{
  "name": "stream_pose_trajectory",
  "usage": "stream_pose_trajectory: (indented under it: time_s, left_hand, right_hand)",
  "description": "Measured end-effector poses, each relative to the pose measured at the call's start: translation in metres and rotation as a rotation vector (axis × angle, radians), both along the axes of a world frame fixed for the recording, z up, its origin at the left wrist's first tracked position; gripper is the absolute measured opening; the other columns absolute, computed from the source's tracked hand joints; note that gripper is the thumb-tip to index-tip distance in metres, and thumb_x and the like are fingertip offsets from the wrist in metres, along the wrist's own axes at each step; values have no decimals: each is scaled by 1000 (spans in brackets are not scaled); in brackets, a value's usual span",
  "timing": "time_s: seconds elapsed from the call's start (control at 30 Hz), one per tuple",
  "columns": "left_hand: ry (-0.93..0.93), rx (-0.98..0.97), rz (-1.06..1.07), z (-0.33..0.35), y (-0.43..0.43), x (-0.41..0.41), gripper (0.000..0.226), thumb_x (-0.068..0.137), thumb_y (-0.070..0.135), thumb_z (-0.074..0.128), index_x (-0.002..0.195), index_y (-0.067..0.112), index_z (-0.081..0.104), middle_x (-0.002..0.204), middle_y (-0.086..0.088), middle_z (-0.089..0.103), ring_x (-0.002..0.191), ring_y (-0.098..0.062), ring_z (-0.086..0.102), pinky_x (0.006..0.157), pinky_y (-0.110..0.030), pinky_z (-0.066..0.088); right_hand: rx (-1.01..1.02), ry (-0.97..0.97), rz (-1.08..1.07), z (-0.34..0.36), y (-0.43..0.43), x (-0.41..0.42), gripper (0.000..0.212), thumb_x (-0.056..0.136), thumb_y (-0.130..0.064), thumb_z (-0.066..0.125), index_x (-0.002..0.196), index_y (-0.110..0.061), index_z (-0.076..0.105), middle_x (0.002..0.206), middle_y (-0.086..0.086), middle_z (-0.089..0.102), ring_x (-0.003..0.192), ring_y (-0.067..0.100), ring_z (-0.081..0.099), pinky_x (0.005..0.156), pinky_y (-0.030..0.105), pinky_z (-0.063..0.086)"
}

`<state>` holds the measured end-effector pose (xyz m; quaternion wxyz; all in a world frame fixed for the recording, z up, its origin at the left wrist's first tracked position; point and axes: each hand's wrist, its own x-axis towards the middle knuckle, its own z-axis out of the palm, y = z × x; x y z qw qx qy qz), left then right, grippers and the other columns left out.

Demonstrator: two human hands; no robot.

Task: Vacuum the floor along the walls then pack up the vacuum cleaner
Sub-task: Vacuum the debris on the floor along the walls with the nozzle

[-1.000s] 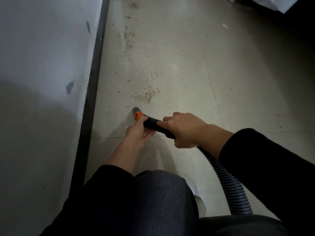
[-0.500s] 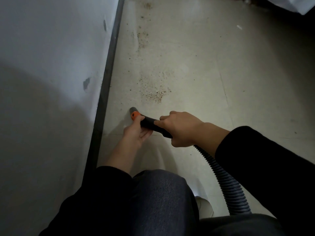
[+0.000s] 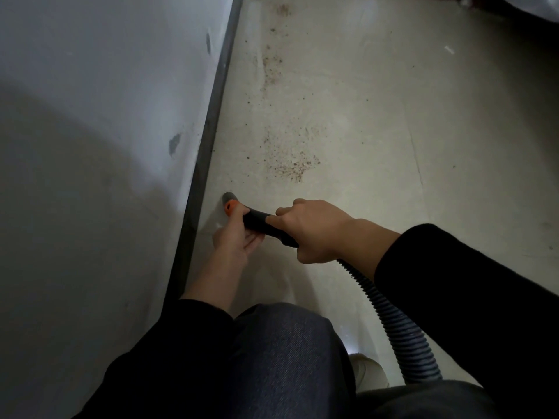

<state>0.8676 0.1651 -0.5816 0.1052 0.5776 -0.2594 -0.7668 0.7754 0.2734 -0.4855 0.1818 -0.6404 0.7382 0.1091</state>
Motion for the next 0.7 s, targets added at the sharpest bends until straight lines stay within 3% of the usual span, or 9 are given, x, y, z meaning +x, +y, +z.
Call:
stream_pose_trajectory:
  time_s: [0.4,0.57,0.7]
  left_hand:
    - [-52,-83,90,6,-11,-4,37,92,23,62,119,-2,56,108,-17,66,77,-18,65,64,-25,54]
    - [-60,-112,127,2,-27,2,44,89,29,67,117,-3,57,97,-18,70,78,-22,70,56,-27,60]
    - [-2,-86,103,-1,-34,4,41,90,23,66,120,-4,56,104,-20,70,88,-25,71,65,-32,60]
  right_hand:
    - [-14,-27,4,-7,-21,2,38,86,-18,56,123,-17,50,105,3,55,80,20,39,48,26,19]
    - [-19,-41,15,-9,-34,4,39,85,-16,57,124,-16,50,108,5,55,83,20,40,54,27,24]
    - [-20,-24,18,-10,-39,5,42,85,-17,58,125,-16,50,108,5,55,83,20,40,55,28,25]
